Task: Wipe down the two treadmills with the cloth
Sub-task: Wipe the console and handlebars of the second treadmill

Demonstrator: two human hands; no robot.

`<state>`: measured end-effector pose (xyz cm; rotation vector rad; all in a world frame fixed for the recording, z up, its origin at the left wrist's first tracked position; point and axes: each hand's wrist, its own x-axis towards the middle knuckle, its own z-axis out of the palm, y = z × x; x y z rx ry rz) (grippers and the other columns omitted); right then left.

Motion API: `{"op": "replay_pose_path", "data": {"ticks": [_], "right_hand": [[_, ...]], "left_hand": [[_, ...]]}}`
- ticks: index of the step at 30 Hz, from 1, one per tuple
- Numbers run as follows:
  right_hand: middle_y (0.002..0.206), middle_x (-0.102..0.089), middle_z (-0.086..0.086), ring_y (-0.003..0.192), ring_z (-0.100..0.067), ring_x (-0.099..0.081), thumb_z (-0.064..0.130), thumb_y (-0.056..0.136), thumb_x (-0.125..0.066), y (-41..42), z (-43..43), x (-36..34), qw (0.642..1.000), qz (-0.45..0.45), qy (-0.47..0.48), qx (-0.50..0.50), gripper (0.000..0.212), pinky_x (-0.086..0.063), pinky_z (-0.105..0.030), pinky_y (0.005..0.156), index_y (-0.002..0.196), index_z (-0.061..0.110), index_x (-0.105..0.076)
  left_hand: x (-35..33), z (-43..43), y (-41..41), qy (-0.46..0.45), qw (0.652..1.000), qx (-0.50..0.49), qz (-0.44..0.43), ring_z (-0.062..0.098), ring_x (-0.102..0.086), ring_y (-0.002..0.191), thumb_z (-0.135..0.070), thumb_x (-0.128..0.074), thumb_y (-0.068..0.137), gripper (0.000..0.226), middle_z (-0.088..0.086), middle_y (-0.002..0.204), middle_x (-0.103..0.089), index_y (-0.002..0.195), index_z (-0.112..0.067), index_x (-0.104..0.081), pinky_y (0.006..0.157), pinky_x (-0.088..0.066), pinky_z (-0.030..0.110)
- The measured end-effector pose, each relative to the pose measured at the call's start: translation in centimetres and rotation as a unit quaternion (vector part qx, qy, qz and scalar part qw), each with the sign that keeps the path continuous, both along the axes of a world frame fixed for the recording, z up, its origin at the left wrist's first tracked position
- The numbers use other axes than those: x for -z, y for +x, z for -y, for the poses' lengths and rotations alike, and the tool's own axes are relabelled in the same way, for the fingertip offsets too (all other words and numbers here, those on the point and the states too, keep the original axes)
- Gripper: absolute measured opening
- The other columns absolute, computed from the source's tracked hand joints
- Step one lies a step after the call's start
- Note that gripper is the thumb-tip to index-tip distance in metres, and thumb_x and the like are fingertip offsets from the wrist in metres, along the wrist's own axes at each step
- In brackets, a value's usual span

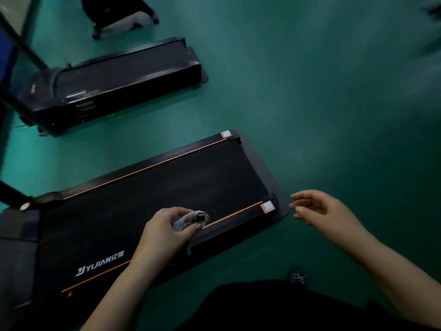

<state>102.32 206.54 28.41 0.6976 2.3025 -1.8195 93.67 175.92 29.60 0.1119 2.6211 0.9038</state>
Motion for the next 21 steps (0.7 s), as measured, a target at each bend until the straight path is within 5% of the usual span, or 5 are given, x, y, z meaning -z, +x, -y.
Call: {"op": "replay_pose_path", "data": {"ticks": [4, 9, 21], "right_hand": [[0.095, -0.071, -0.001, 0.086, -0.017, -0.068, 0.000, 0.089, -0.060, 0.2, -9.0, 0.2, 1.000, 0.005, 0.008, 0.030, 0.021, -0.049, -0.009, 0.065, 0.101, 0.017, -0.065], [0.094, -0.071, -0.004, 0.084, -0.021, -0.068, -0.003, 0.088, -0.060, -1.1, -17.3, 0.8, 0.999, 0.024, -0.003, 0.042, 0.022, -0.047, -0.008, 0.062, 0.097, 0.017, -0.064], [0.094, -0.070, -0.005, 0.079, -0.019, -0.067, -0.003, 0.089, -0.058, -13.8, -29.6, 0.1, 0.998, -0.003, -0.004, 0.065, 0.021, -0.047, -0.008, 0.063, 0.098, 0.015, -0.064]], "left_hand": [[0.9, -9.6, -0.7, 0.014, 1.000, 0.016, 0.014, -0.002, -0.061, 0.092, -0.041, -0.080, 0.071, 0.025, -0.018, 0.103, -0.063, 0.085, -0.048, -0.061, 0.080, -0.049, 0.019], [1.0, -19.5, -2.2, 0.032, 0.998, 0.046, 0.008, -0.015, -0.055, 0.089, -0.033, -0.082, 0.071, 0.030, -0.022, 0.103, -0.062, 0.097, -0.038, -0.068, 0.070, -0.037, -0.004], [2.3, -32.5, -16.8, 0.045, 0.998, 0.017, 0.033, -0.006, -0.060, 0.077, -0.035, -0.071, 0.083, 0.012, -0.017, 0.079, -0.067, 0.080, -0.042, -0.061, 0.061, -0.041, 0.012]]}}
